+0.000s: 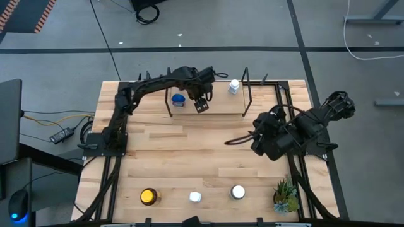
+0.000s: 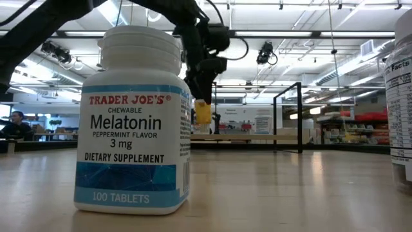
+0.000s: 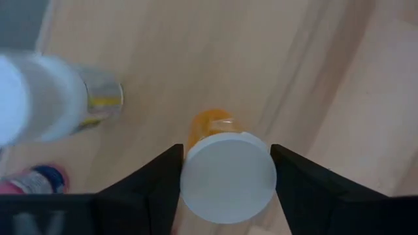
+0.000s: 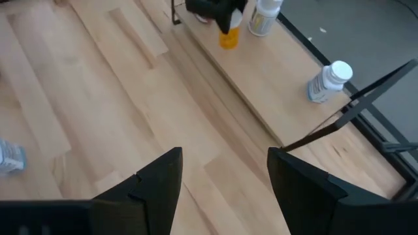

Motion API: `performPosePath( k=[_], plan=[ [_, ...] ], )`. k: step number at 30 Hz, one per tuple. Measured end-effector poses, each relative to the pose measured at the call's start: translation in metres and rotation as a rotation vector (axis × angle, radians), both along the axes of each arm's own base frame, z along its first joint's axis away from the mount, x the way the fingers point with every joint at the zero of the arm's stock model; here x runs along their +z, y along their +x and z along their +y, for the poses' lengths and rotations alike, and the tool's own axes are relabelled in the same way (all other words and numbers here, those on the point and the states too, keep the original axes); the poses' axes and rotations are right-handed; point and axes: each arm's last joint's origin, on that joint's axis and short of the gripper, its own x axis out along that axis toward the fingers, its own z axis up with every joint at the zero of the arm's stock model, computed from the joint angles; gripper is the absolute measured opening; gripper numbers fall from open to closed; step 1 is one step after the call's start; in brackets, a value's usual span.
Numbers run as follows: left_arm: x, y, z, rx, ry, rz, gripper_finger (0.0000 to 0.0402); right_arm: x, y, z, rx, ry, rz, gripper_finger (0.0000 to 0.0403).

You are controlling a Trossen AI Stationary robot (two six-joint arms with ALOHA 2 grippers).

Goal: Pick and place medicine bottles onto shelf by color
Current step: Put the orange pill bottle on the shelf

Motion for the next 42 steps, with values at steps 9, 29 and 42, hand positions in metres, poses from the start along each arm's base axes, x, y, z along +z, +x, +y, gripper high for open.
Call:
performPosePath(
  k=[9,29,42],
  plan=[
    [-0.007,-0.003,0.014,0.052,-0.002,0.005,0.0229,0.002,0.004,-0.006,0.006,0.044,-0.005,0.0231],
    [-0.006,-0.003,0.016,0.028,-0.028,-0.014,0.0235,0.002,0.005,-0.006,0.006,0.052,-0.01,0.0231],
    [-0.006,-0.003,0.016,0.025,-0.032,-0.017,0.0243,0.002,0.005,-0.006,0.014,0.046,-0.005,0.0231]
  ],
)
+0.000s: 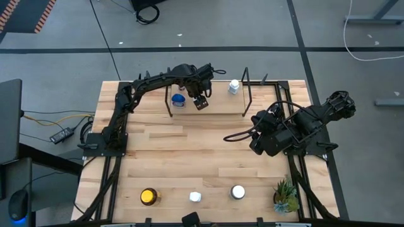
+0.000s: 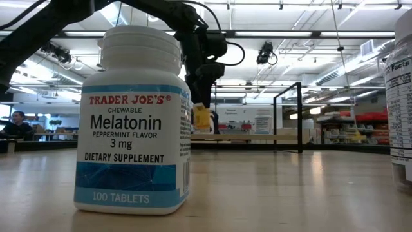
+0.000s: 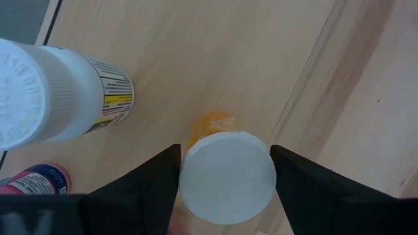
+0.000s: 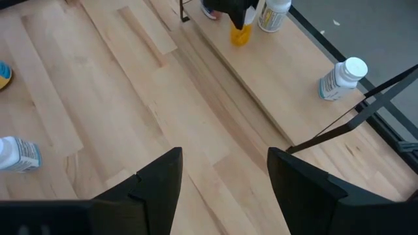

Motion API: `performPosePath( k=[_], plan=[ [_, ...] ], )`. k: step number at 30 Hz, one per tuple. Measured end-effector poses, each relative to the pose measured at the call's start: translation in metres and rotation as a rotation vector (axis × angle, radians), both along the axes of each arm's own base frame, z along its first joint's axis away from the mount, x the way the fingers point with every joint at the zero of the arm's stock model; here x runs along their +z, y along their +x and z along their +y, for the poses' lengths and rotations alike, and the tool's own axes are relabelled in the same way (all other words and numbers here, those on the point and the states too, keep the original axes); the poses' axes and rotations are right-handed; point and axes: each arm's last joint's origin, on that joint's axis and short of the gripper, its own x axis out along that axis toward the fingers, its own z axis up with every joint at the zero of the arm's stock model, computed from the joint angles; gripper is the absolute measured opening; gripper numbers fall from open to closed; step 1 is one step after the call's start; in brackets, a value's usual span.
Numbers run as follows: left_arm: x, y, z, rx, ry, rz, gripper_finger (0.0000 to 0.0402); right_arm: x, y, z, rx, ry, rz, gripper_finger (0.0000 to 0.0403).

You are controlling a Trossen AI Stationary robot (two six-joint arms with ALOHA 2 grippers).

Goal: Pick and place medicine bottles onto shelf by color
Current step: Put the orange pill bottle on the shelf, then put the green pill bottle on the shelf

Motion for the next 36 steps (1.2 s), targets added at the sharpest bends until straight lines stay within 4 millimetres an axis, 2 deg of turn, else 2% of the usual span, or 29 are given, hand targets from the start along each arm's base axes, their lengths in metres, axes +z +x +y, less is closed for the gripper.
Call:
performPosePath(
  k=[14,17,20,26,29,33,36],
  plan=[
    [0.0,-0.002,0.003,0.008,0.0,0.002,0.0263,0.0,0.0,0.001,0.015,0.014,0.014,0.0231],
    [0.007,-0.004,0.001,0.009,0.004,0.01,0.0263,0.0,0.0,0.0,0.024,0.003,0.018,0.0231],
    [0.024,-0.003,-0.001,0.001,0.023,-0.005,0.0264,0.0,0.0,-0.001,0.043,-0.043,0.023,0.0231],
    [0.078,-0.009,-0.011,-0.001,0.051,-0.064,0.0264,0.001,0.001,-0.001,0.038,-0.066,0.014,0.0231],
    [0.101,-0.013,-0.026,-0.004,0.064,-0.113,0.026,0.0,0.0,-0.001,0.054,-0.07,0.024,0.0231],
    [0.118,-0.022,-0.053,-0.017,0.048,-0.149,0.0252,-0.006,0.004,0.002,0.097,-0.057,0.042,0.0231],
    [0.131,-0.026,-0.075,-0.046,0.054,-0.177,0.0244,-0.017,0.014,0.01,0.199,0.02,0.048,0.0231]
  ],
)
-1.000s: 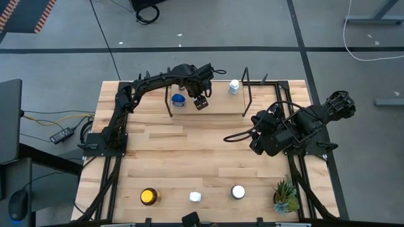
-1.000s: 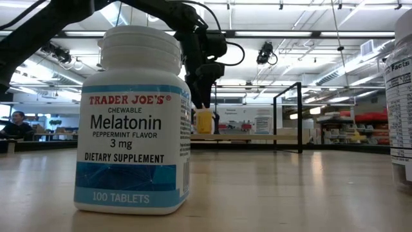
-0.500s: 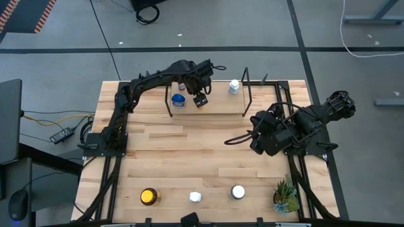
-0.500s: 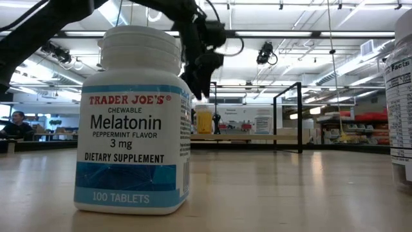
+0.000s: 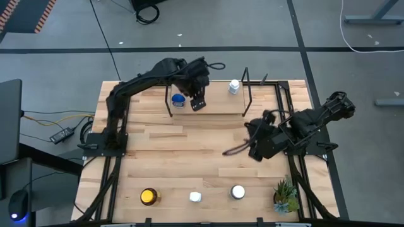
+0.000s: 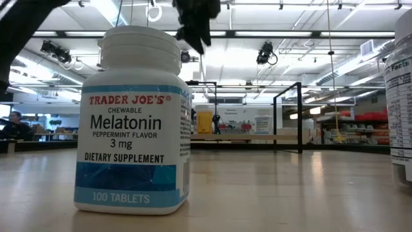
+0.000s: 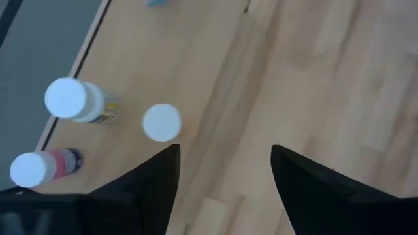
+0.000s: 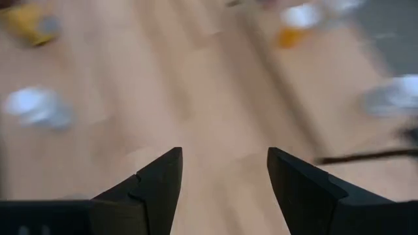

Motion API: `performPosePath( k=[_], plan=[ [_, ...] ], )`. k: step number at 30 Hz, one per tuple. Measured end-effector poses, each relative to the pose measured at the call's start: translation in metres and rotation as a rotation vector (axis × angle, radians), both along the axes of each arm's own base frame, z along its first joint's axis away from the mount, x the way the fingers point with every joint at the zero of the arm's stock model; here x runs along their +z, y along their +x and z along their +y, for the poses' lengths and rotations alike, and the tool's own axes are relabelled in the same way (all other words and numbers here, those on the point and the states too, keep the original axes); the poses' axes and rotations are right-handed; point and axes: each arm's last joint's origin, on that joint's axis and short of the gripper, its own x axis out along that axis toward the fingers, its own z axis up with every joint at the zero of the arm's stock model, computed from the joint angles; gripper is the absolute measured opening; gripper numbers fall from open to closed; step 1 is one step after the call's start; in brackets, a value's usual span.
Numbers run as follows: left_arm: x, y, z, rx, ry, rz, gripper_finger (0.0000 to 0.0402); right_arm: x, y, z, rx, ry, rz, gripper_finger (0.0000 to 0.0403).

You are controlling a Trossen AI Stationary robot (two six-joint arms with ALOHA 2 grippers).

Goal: Pick and place medicine bottles onto shelf by color
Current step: Put the green pill bottle on the shelf

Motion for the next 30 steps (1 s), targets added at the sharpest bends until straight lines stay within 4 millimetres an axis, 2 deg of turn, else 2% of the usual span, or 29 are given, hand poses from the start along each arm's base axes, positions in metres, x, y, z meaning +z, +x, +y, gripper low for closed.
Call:
performPosePath(
  k=[6,9,12,15,21,26,30],
  plan=[
    [0.014,-0.01,-0.038,-0.063,0.002,-0.035,0.0228,-0.041,0.019,0.018,0.187,0.297,0.06,0.0231],
    [0.012,-0.014,-0.054,-0.088,0.001,-0.062,0.0223,-0.057,0.02,0.024,0.187,0.345,0.085,0.0231],
    [0.007,-0.017,-0.071,-0.115,0.003,-0.12,0.0222,-0.061,0.017,0.033,0.202,0.365,0.075,0.0231],
    [-0.001,-0.024,-0.088,-0.141,-0.006,-0.15,0.0223,-0.058,0.015,0.044,0.291,0.333,0.034,0.0231],
    [-0.011,-0.056,-0.123,-0.182,-0.049,-0.167,0.0222,-0.058,0.021,0.07,0.367,0.268,-0.112,0.0245],
    [-0.013,-0.086,-0.152,-0.187,-0.116,-0.213,0.0223,-0.084,0.034,0.098,0.438,0.277,-0.055,0.0281],
    [-0.014,-0.111,-0.172,-0.196,-0.137,-0.24,0.0219,-0.106,0.041,0.109,0.405,0.302,0.022,0.0309]
  ],
)
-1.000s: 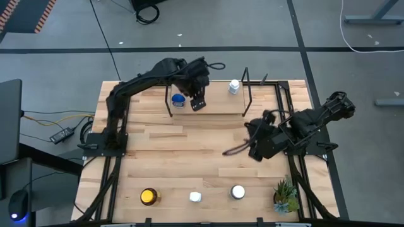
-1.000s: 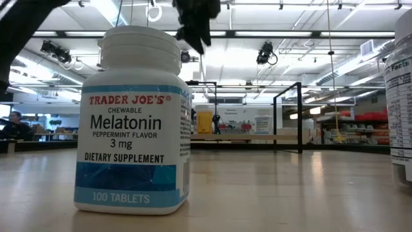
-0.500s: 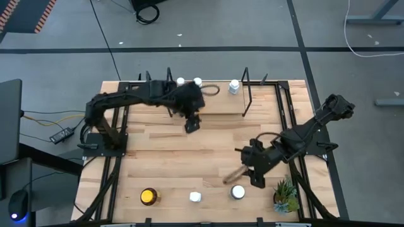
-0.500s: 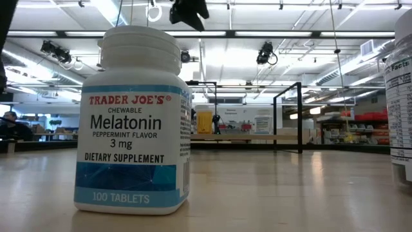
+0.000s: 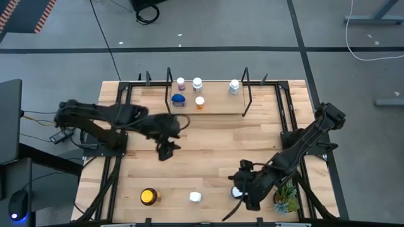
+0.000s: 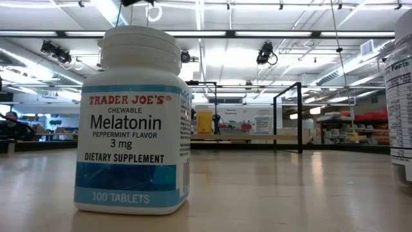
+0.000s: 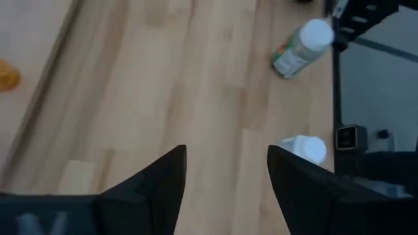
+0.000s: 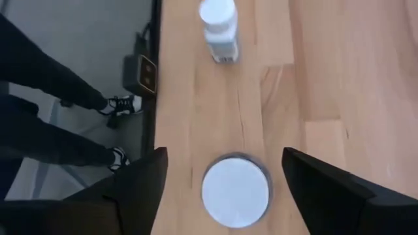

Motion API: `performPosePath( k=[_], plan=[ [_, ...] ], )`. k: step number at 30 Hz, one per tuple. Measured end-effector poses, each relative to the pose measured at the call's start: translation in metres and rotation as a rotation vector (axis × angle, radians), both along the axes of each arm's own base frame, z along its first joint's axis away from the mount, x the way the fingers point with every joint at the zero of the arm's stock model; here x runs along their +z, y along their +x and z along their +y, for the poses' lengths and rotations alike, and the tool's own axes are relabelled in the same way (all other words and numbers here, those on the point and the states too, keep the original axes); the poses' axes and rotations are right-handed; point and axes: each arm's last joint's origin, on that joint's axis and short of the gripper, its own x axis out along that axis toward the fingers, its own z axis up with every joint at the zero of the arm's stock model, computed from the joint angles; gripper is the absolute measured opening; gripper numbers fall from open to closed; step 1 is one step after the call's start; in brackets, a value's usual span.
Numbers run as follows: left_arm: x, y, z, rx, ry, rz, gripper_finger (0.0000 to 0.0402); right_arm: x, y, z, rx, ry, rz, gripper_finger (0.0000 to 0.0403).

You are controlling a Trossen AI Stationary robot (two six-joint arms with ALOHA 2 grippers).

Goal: Pick and place medicine bottles onto shelf by color
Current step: Put the green pill bottle on the shelf

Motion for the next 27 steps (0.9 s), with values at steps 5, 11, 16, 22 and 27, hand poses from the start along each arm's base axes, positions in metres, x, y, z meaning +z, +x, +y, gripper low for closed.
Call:
performPosePath(
  k=[5,11,16,22,27],
  plan=[
    [-0.004,-0.02,-0.017,-0.016,-0.021,0.002,0.0218,-0.022,0.008,0.006,-0.036,-0.025,0.074,0.0324],
    [-0.003,-0.026,-0.027,-0.03,-0.026,-0.004,0.0217,-0.045,0.008,0.016,-0.106,-0.02,0.18,0.0324],
    [-0.002,-0.025,-0.028,-0.001,-0.025,-0.02,0.0218,-0.055,0.005,0.023,-0.159,-0.015,0.221,0.0324],
    [-0.001,-0.024,-0.028,0.012,-0.022,-0.043,0.0216,-0.055,0.0,0.025,-0.172,-0.035,0.229,0.0324],
    [-0.001,-0.023,-0.028,0.033,-0.035,-0.05,0.0215,-0.057,-0.001,0.02,-0.222,-0.056,0.25,0.032]
  ],
)
